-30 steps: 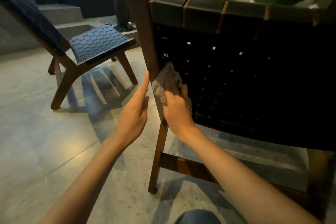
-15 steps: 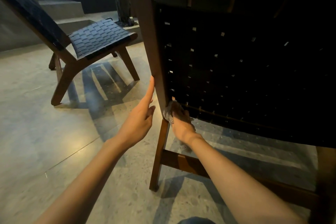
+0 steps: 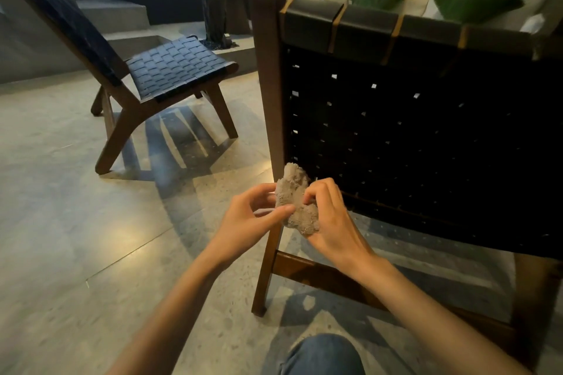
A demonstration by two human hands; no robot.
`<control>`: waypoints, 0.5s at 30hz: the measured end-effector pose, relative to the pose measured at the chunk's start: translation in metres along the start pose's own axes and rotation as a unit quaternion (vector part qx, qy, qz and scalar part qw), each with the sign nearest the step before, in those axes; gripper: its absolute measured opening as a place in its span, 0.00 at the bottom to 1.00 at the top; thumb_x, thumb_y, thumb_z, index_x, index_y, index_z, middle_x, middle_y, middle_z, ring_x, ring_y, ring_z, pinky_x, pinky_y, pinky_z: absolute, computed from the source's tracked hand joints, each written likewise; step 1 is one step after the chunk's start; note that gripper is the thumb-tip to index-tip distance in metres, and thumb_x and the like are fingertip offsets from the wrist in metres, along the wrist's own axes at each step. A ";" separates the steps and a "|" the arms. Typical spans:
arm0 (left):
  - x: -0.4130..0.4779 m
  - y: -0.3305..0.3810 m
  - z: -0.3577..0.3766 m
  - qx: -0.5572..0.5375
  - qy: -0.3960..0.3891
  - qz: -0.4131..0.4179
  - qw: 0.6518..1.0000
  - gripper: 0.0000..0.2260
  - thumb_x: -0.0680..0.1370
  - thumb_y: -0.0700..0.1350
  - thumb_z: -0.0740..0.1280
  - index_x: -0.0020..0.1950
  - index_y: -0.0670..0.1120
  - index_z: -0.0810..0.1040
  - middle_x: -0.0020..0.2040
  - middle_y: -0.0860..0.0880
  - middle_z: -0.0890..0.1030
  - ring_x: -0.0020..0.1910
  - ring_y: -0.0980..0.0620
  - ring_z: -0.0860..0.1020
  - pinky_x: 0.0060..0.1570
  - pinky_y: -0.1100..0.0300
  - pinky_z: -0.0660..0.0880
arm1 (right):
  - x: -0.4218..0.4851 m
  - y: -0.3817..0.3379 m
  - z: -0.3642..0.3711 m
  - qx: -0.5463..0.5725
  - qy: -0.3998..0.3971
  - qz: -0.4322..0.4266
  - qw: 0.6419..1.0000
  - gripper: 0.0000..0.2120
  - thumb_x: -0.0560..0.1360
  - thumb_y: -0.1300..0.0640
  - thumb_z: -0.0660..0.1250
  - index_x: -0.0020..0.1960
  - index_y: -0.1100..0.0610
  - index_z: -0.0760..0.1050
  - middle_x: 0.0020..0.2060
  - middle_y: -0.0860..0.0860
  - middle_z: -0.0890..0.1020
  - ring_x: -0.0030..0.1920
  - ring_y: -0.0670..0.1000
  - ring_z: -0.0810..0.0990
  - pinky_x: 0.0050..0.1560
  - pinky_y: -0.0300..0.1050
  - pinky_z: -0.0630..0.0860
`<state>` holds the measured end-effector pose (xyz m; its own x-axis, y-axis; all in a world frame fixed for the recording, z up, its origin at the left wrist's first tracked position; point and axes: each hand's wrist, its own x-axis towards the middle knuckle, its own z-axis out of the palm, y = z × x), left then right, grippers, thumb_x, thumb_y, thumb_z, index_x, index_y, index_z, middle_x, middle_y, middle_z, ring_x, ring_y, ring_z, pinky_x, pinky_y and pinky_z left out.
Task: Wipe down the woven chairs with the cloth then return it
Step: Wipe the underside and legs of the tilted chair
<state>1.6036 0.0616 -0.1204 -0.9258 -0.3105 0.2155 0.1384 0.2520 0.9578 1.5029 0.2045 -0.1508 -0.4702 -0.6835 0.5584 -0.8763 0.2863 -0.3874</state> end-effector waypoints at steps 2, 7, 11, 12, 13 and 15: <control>-0.001 0.004 -0.001 0.025 0.014 0.029 0.999 0.11 0.73 0.42 0.70 0.53 0.54 0.76 0.49 0.55 0.81 0.49 0.60 0.80 0.46 0.67 0.77 | -0.001 -0.004 -0.008 0.031 -0.046 0.011 0.998 0.31 0.66 0.53 0.78 0.60 0.46 0.61 0.55 0.42 0.65 0.54 0.40 0.67 0.46 0.33 0.73; -0.004 0.007 -0.012 0.124 -0.018 0.079 0.989 0.10 0.74 0.41 0.69 0.51 0.54 0.75 0.49 0.54 0.79 0.49 0.56 0.79 0.49 0.60 0.79 | -0.001 -0.009 -0.036 0.098 -0.090 0.081 0.988 0.25 0.74 0.35 0.59 0.69 0.34 0.57 0.48 0.40 0.77 0.45 0.40 0.79 0.42 0.39 0.78; -0.007 0.013 -0.017 0.125 -0.009 0.106 0.986 0.11 0.72 0.44 0.71 0.48 0.55 0.72 0.47 0.57 0.78 0.48 0.60 0.79 0.45 0.65 0.78 | 0.007 -0.022 -0.049 0.005 -0.047 0.019 0.999 0.15 0.74 0.47 0.66 0.60 0.41 0.72 0.40 0.39 0.77 0.40 0.40 0.76 0.36 0.37 0.74; -0.008 0.016 -0.017 0.124 -0.013 0.113 0.986 0.11 0.72 0.46 0.70 0.49 0.56 0.71 0.47 0.57 0.78 0.48 0.61 0.79 0.44 0.66 0.78 | 0.009 -0.025 -0.051 0.009 -0.035 0.018 0.999 0.14 0.74 0.48 0.68 0.58 0.43 0.74 0.42 0.39 0.78 0.43 0.40 0.76 0.40 0.39 0.76; -0.010 0.019 -0.018 0.121 -0.014 0.117 0.986 0.12 0.71 0.49 0.70 0.50 0.57 0.70 0.47 0.58 0.78 0.48 0.63 0.78 0.43 0.68 0.77 | 0.010 -0.028 -0.053 0.018 -0.028 0.018 0.999 0.13 0.73 0.50 0.69 0.57 0.45 0.76 0.45 0.39 0.78 0.47 0.42 0.76 0.44 0.42 0.77; -0.013 0.024 -0.019 0.113 -0.007 0.116 0.987 0.15 0.69 0.52 0.69 0.52 0.58 0.68 0.48 0.58 0.77 0.48 0.63 0.78 0.42 0.68 0.78 | 0.014 -0.033 -0.055 0.062 -0.024 0.024 0.998 0.12 0.73 0.53 0.71 0.56 0.49 0.79 0.49 0.42 0.79 0.50 0.44 0.77 0.49 0.42 0.77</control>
<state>1.6252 0.0545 -0.0963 -0.8831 -0.2080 0.4205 0.2673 0.5136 0.8153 1.5195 0.2228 -0.0899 -0.5024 -0.7031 0.5032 -0.8325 0.2362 -0.5012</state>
